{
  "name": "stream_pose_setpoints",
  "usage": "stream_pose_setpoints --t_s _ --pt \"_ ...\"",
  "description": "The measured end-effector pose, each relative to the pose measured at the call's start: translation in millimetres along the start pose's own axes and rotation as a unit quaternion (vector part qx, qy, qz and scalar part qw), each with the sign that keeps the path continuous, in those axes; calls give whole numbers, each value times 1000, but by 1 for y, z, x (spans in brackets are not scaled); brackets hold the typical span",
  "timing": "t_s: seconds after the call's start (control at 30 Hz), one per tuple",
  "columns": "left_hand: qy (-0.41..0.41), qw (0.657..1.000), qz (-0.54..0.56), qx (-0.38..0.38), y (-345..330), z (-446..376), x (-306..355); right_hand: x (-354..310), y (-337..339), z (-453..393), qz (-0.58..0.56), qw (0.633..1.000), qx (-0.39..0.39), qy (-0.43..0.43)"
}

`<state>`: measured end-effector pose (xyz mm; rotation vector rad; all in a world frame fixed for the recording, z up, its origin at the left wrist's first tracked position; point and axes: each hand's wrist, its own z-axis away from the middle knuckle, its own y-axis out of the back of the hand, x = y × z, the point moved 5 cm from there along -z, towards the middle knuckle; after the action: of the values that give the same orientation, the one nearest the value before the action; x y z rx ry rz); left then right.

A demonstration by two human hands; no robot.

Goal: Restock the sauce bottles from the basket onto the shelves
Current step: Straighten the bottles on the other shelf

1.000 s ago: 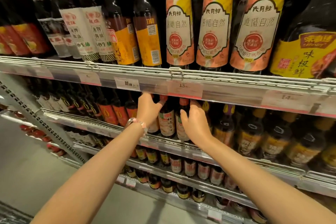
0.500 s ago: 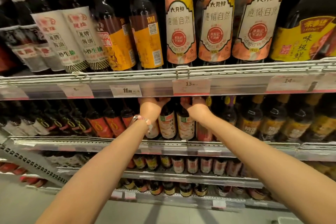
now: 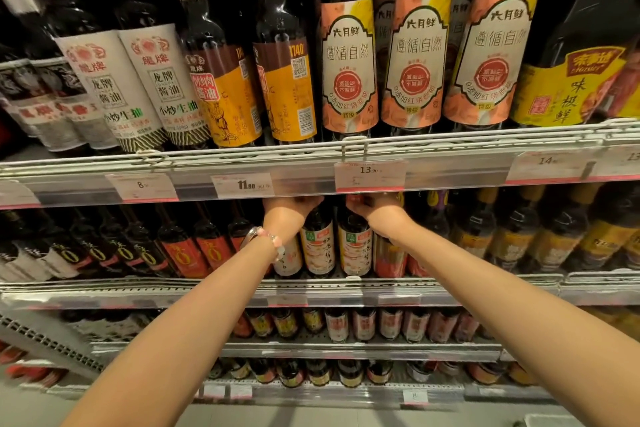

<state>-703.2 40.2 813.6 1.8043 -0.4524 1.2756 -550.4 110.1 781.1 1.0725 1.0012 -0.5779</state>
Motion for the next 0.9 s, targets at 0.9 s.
stream_pose_setpoints --t_s 0.9 --pt "-54 968 -198 -143 -12 -9 7 0 2 2 -5 998 44 33"
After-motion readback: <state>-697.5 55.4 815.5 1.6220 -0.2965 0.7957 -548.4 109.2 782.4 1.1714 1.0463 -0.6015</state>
